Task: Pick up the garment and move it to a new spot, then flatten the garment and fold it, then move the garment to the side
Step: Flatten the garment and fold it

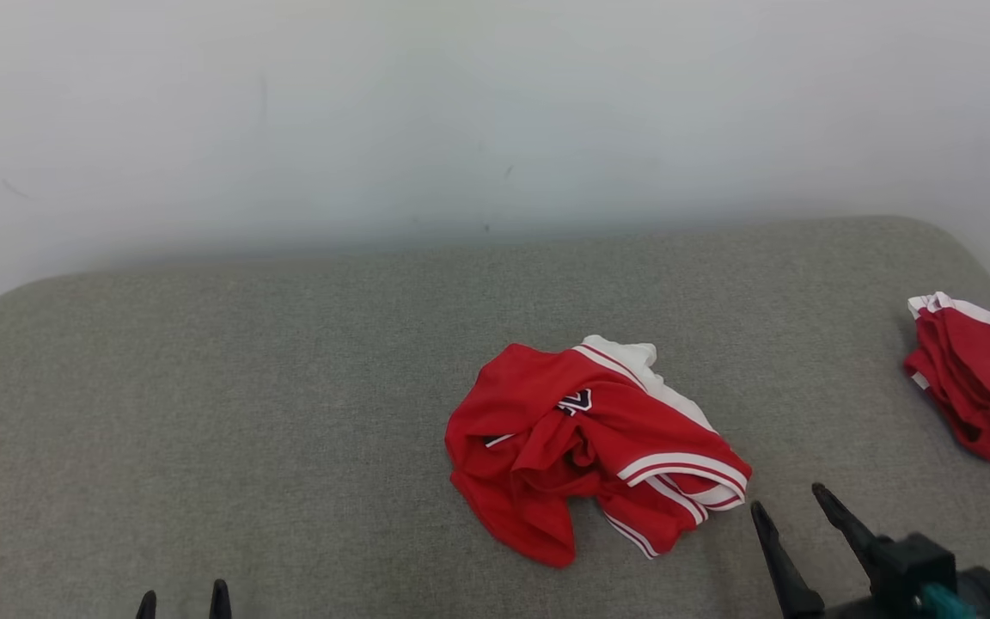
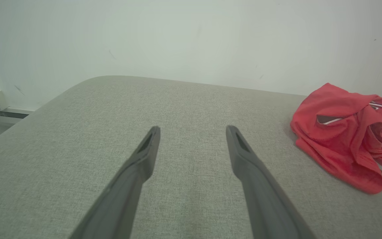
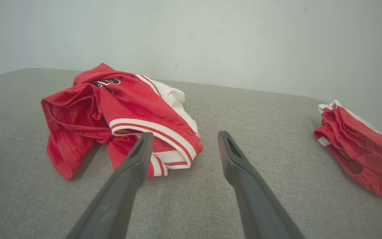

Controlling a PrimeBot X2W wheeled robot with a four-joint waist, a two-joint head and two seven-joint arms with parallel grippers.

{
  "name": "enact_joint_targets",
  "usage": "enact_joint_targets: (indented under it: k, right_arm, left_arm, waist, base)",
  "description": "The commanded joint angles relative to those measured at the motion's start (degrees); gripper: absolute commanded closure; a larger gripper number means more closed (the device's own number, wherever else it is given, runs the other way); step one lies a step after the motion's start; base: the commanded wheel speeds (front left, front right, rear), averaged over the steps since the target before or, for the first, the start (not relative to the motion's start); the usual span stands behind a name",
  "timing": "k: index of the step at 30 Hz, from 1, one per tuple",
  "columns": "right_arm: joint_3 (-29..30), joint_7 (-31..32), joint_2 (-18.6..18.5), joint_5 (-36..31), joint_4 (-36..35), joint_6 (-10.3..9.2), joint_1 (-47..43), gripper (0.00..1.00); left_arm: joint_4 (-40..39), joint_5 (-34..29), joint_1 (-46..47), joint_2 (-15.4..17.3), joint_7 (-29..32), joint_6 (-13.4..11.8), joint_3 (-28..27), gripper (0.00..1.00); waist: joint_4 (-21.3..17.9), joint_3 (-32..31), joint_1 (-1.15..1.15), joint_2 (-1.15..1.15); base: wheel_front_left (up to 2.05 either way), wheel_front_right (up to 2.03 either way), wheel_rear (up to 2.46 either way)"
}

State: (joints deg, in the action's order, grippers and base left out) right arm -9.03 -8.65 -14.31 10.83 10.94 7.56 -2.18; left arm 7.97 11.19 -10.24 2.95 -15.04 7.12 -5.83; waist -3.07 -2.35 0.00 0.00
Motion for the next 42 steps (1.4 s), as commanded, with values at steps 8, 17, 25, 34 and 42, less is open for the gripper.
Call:
enact_joint_targets:
  k: [8, 17, 25, 34, 42]
  right_arm:
    - [-5.2, 10.3, -3.5, 1.0, 6.4, -0.14, 9.1, 0.0]
    - [-8.1, 12.9, -5.6, 3.3, 13.3, -0.14, 14.5, 0.0]
    - [-9.0, 11.9, -5.6, 3.4, 16.9, -0.14, 17.4, 0.0]
    - [-10.4, 9.0, -5.6, 3.5, 19.9, -0.14, 18.1, 0.0]
    - [-10.7, 7.1, -3.9, 2.7, 21.4, -0.14, 20.3, 1.0]
  left_arm:
    - [0.3, 0.9, 1.1, -0.1, -0.2, 0.0, 1.7, 0.0]
    - [0.2, 0.6, 1.2, -0.1, -0.2, -0.2, 2.4, 0.0]
    - [-0.2, 0.8, 2.7, -0.1, -0.2, -0.3, 3.0, 0.0]
    - [-0.7, 1.3, 3.8, -0.1, -0.2, -0.4, 3.2, 0.0]
    - [-0.3, 1.0, 4.1, -0.1, -0.2, -0.4, 3.5, 0.0]
  waist:
    - [3.5, 1.4, 0.0, 0.0]
    - [7.9, 3.3, 0.0, 0.0]
    - [9.9, 5.3, 0.0, 0.0]
    - [10.2, 6.6, 0.0, 0.0]
    - [9.2, 5.9, 0.0, 0.0]
  base:
    - [0.0, 0.0, 0.0]
    - [0.0, 0.0, 0.0]
    - [0.0, 0.0, 0.0]
    - [0.0, 0.0, 0.0]
    - [0.0, 0.0, 0.0]
